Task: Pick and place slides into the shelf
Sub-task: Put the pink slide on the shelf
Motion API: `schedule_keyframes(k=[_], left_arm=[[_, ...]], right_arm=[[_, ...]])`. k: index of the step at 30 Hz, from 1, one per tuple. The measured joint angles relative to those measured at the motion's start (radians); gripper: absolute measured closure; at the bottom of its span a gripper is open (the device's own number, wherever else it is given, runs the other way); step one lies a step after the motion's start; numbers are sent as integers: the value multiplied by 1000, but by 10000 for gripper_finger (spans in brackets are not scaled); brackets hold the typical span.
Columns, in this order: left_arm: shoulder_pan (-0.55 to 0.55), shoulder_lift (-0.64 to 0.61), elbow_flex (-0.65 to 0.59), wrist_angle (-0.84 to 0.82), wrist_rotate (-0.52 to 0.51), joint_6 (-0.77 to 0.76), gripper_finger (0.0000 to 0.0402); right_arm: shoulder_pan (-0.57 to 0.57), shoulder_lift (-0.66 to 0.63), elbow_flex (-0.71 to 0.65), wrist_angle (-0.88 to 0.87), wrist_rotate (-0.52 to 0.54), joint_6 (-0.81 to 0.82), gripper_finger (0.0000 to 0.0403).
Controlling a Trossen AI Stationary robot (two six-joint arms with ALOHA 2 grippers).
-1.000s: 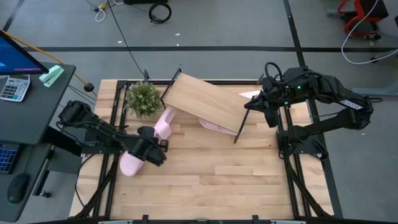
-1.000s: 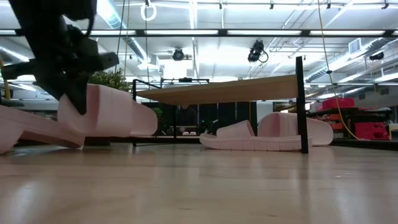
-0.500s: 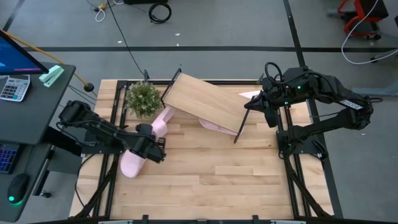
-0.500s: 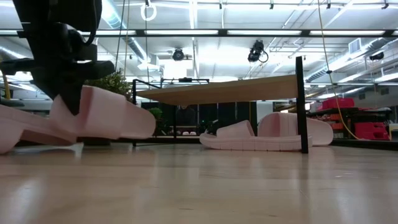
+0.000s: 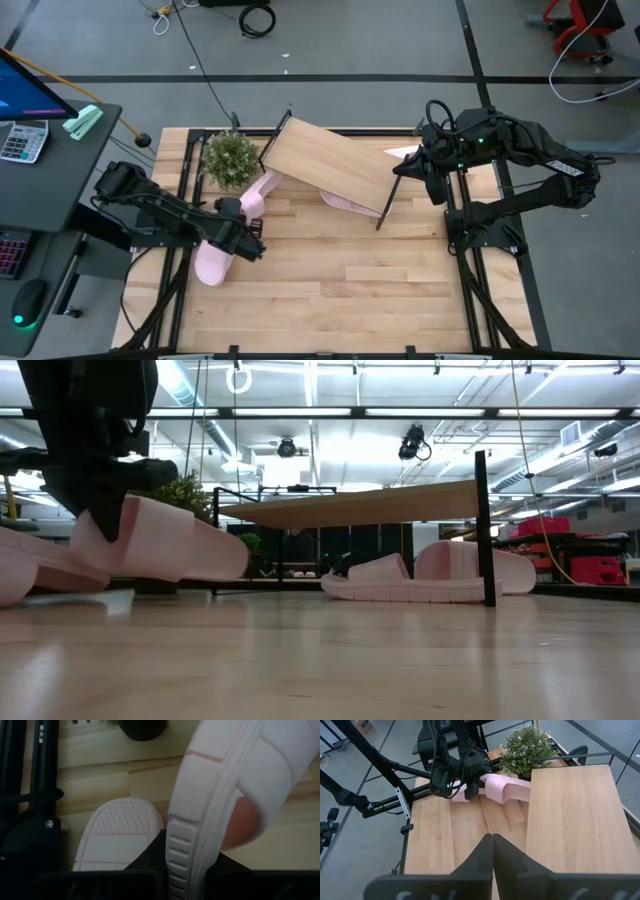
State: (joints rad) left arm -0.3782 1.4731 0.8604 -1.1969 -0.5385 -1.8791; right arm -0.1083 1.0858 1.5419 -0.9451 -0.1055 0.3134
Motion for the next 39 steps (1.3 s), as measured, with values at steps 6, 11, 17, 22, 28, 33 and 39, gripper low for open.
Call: schedule_keyframes(k=[6,11,17,22,28,33,39], left_arm=[[0,0,0,-26,-1,-3,360],[-5,0,0,-20,-10,-13,360],[-48,0,0,38,-20,1,360],[-105,0,9,67,23,3,360],[-161,0,58,69,30,-2,360],[-185,0,118,69,15,2,360],[-225,0,206,71,-12,-7,360]], right_arm=[[0,0,0,0,0,0,393],[0,0,0,0,0,0,392],[0,0,0,0,0,0,393],[0,0,0,0,0,-1,392],[0,0,0,0,0,-1,393],[0,0,0,0,0,-1,393],[0,0,0,0,0,0,392]])
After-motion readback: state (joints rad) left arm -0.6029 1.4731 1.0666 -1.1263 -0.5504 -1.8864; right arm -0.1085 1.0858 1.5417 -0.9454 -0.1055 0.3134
